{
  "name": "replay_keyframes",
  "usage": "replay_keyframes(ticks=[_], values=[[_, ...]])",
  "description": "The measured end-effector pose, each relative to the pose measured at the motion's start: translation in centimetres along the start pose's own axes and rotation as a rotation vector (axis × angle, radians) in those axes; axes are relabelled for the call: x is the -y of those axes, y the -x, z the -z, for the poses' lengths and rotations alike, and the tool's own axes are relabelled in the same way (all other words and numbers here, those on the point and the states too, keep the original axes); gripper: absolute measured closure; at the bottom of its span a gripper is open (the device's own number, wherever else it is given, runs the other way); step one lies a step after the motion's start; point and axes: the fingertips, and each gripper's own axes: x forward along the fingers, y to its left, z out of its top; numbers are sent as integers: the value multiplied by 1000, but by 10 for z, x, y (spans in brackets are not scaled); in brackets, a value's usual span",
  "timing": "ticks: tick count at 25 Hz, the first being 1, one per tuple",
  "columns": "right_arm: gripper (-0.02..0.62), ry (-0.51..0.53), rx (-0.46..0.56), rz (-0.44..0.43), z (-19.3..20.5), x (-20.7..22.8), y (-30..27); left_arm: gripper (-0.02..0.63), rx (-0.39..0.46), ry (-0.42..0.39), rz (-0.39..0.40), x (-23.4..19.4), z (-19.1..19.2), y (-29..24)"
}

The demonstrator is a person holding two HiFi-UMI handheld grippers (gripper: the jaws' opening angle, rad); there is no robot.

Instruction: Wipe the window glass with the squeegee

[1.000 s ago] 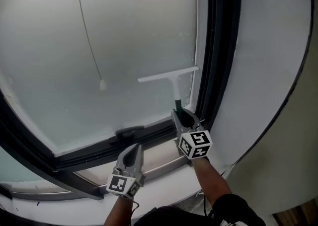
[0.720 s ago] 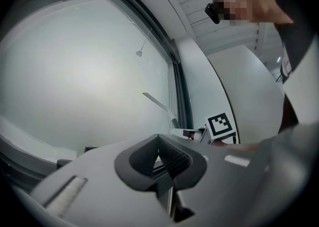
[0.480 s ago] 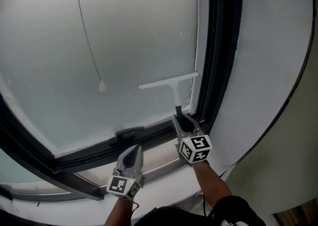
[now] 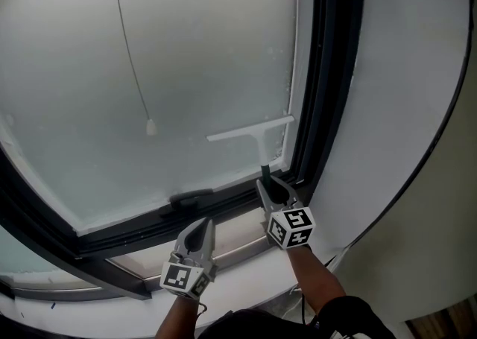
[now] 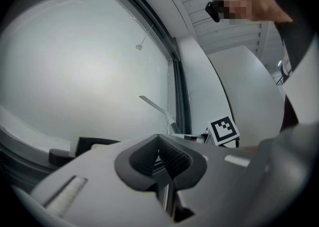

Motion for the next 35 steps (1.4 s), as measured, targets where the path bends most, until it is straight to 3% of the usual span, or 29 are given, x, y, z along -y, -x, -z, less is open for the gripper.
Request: replay_keyframes(ticks=[35], values=[[503, -15, -119, 23, 63, 4, 16, 607, -61, 16, 3, 7, 25, 4]])
